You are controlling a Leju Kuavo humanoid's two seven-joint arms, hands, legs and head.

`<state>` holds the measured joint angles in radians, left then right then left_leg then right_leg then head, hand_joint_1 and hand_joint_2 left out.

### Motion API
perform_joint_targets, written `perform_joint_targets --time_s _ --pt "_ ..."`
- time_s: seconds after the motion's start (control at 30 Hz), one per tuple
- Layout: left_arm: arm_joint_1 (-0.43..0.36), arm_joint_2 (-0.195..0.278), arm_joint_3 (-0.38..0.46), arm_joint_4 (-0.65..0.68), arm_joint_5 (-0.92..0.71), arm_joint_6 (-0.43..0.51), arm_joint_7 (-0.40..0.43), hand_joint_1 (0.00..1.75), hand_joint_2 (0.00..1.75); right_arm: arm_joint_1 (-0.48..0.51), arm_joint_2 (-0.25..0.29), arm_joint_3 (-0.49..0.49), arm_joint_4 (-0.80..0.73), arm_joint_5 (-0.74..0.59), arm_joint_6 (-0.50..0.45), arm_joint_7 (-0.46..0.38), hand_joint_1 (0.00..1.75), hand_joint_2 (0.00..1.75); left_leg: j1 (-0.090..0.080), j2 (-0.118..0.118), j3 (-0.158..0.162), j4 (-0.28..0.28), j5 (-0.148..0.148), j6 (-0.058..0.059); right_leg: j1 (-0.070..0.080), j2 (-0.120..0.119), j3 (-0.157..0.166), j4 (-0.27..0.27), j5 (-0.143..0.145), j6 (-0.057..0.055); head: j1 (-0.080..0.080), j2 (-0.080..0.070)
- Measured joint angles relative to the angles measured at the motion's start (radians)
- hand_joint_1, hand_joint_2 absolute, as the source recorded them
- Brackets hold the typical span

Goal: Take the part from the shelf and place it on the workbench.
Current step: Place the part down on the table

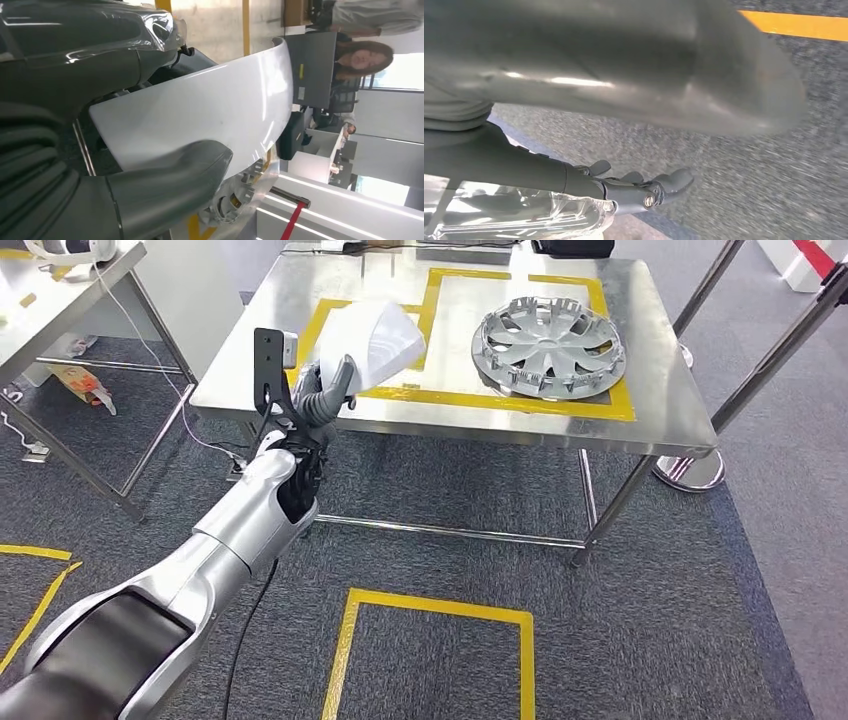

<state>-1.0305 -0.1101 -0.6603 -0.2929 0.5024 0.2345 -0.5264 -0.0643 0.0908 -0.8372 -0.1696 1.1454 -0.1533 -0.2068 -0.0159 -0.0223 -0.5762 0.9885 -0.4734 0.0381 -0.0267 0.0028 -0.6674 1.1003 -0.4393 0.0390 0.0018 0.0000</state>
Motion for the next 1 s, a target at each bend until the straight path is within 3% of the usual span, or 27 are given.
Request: perform_joint_targets --time_s 0.07,0.2,0.27,0.33,0.37,0.4,0.47,0.53,0.57,0.67,0.73,0.83,0.87,0.9,0.93,1.0 --pt "-0.002 0.001 0.008 0.0 -0.006 0.0 0.002 1.75 1.75 -0.002 0.0 0.0 0.0 0.0 0.0 0.0 0.0 0.0 -0.003 -0.002 0.003 0.007 -0.013 -0.008 0.002 0.002 0.03 -0.066 0.014 -0.006 0.002 0.0" --pt "-0.004 0.004 0.016 -0.002 -0.012 0.002 0.006 1.75 1.75 -0.004 0.002 0.0 0.0 0.0 0.0 0.002 0.0 0.0 -0.002 0.002 -0.009 0.029 -0.035 -0.027 -0.002 0.004 0.046 -0.079 -0.007 -0.027 -0.006 0.0" --pt "-0.006 0.005 0.021 -0.002 -0.013 0.002 0.006 1.75 1.75 -0.005 0.002 0.0 0.0 0.001 0.0 0.002 0.0 0.0 0.004 0.009 -0.061 0.126 -0.075 -0.041 -0.005 0.004 0.056 -0.081 -0.014 -0.036 -0.013 0.0" --pt "-0.002 0.006 0.024 -0.002 -0.014 0.002 0.006 1.75 1.75 -0.006 0.002 -0.001 0.0 0.001 0.0 0.002 0.0 0.0 0.013 0.012 -0.145 0.264 -0.114 -0.049 -0.006 0.003 0.065 -0.081 -0.022 -0.041 -0.019 0.0" --pt "0.001 0.006 0.025 -0.002 -0.014 0.002 0.006 1.75 1.75 -0.006 0.002 -0.001 0.0 0.001 0.0 0.002 0.0 0.0 0.017 0.012 -0.174 0.301 -0.112 -0.051 -0.006 0.003 0.071 -0.081 -0.026 -0.04 -0.021 0.0" --pt "0.003 0.007 0.025 -0.002 -0.015 0.002 0.006 1.75 1.75 -0.005 0.002 -0.001 0.0 0.001 0.0 0.002 0.0 0.0 0.021 0.012 -0.185 0.299 -0.091 -0.052 -0.007 0.004 0.078 -0.081 -0.031 -0.039 -0.023 0.0" --pt "0.002 0.008 0.027 -0.002 -0.017 0.0 0.006 1.75 1.75 -0.005 0.003 -0.001 0.0 0.002 0.0 0.003 0.0 0.0 0.023 0.013 -0.144 0.181 -0.004 -0.049 -0.008 0.006 0.095 -0.081 -0.043 -0.033 -0.029 0.0" --pt "-0.003 0.009 0.03 -0.002 -0.022 -0.001 0.006 1.75 1.75 -0.007 0.004 -0.001 0.0 0.003 0.0 0.003 0.0 0.0 0.018 0.014 -0.085 0.057 0.048 -0.044 -0.006 0.006 0.105 -0.082 -0.053 -0.024 -0.034 0.0" --pt "-0.005 0.008 0.031 -0.002 -0.025 -0.002 0.007 1.75 1.75 -0.007 0.004 -0.001 0.0 0.003 0.0 0.003 0.0 0.0 0.016 0.014 -0.07 0.028 0.052 -0.041 -0.005 0.006 0.106 -0.084 -0.056 -0.018 -0.035 0.0" --pt "-0.006 0.008 0.034 -0.002 -0.033 -0.004 0.008 1.75 1.75 -0.008 0.005 -0.001 0.0 0.003 0.0 0.003 0.0 0.0 0.012 0.012 -0.06 0.013 0.039 -0.026 -0.006 0.004 0.11 -0.091 -0.06 -0.001 -0.033 0.0" --pt "-0.009 0.007 0.036 -0.004 -0.037 -0.004 0.008 1.75 1.75 -0.009 0.005 -0.001 0.0 0.004 0.0 0.003 0.0 0.0 0.016 0.012 -0.05 0.003 0.038 -0.012 -0.007 0.002 0.091 -0.05 -0.082 0.007 -0.028 0.0" --pt "-0.008 0.002 0.036 -0.004 -0.046 -0.006 0.01 1.75 1.75 -0.01 0.002 0.0 0.0 0.004 0.0 0.003 0.0 0.0 0.013 0.011 -0.039 0.001 0.028 0.003 -0.003 0.001 -0.019 0.144 -0.15 0.01 -0.01 0.0" --pt "-0.004 0.001 0.036 -0.004 -0.048 -0.006 0.011 1.75 1.75 -0.009 0.002 -0.001 0.0 0.004 0.0 0.003 0.0 0.0 0.012 0.011 -0.034 0.001 0.023 0.005 -0.002 0.001 -0.052 0.191 -0.154 0.009 -0.006 0.0" --pt "-0.001 0.001 0.036 -0.004 -0.049 -0.007 0.011 1.75 1.75 -0.008 0.001 -0.001 0.0 0.004 0.0 0.003 0.0 0.0 0.01 0.01 -0.027 0.001 0.018 0.006 -0.001 0.001 -0.067 0.2 -0.139 0.008 -0.003 0.0" --pt "0.002 0.0 0.036 -0.004 -0.051 -0.007 0.011 1.75 1.75 -0.007 0.0 -0.001 0.0 0.004 0.0 0.003 0.0 0.0 0.009 0.009 -0.018 0.002 0.012 0.005 -0.001 0.001 -0.061 0.167 -0.104 0.006 0.0 0.0" --pt "0.002 -0.001 0.037 -0.004 -0.053 -0.008 0.011 1.75 1.75 -0.006 -0.001 -0.001 0.0 0.004 0.0 0.003 0.0 0.0 0.008 0.008 0.0 0.005 -0.005 -0.001 -0.001 0.0 -0.012 0.034 -0.021 0.001 0.004 0.0"
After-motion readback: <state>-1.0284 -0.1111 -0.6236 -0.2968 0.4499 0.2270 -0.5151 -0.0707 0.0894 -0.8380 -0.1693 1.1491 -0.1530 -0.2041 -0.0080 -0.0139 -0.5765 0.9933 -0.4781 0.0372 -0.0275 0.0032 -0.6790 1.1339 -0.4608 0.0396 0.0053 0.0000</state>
